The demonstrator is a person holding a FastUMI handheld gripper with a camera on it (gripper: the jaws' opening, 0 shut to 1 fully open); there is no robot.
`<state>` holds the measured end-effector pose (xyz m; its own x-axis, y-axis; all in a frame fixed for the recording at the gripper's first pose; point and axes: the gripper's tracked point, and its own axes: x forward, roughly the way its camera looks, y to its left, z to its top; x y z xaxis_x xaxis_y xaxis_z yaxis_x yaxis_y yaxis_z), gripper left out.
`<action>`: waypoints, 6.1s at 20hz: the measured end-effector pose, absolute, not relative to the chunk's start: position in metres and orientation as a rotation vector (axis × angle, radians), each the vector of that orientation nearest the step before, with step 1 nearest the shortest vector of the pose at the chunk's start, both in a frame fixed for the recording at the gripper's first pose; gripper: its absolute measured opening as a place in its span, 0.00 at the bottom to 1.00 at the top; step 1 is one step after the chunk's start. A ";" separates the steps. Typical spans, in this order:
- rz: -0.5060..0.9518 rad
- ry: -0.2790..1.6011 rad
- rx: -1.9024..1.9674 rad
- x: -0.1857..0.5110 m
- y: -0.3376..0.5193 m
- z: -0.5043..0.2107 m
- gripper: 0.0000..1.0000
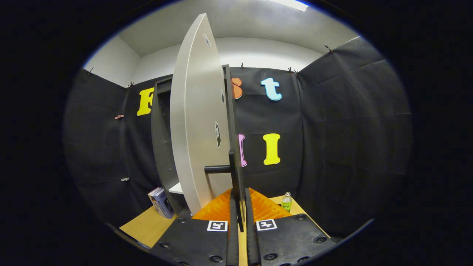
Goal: Open the shoe cabinet door, grab the shoes and put them into the shoe cabinet, then close the shoe cabinet door.
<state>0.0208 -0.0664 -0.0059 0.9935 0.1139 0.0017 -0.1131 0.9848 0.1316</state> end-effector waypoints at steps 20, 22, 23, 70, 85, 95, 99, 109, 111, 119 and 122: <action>0.126 0.165 0.099 -0.067 -0.004 -0.068 0.99; 0.180 0.241 0.125 -0.068 0.026 -0.100 0.98; 0.191 0.289 0.131 -0.066 0.036 -0.123 0.98; 0.057 0.595 0.196 0.082 0.126 -0.286 0.14; 0.069 0.466 0.164 0.268 0.133 -0.090 0.14; 0.046 0.527 0.164 0.405 0.128 -0.113 0.14; 0.025 0.563 0.156 0.439 0.127 -0.135 0.14; 0.001 0.638 0.118 0.453 0.131 -0.170 0.20; 0.001 0.649 0.116 0.444 0.131 -0.169 0.22; 0.080 0.529 0.167 0.388 0.144 -0.115 1.00; 0.094 0.389 0.128 0.356 0.148 -0.084 0.98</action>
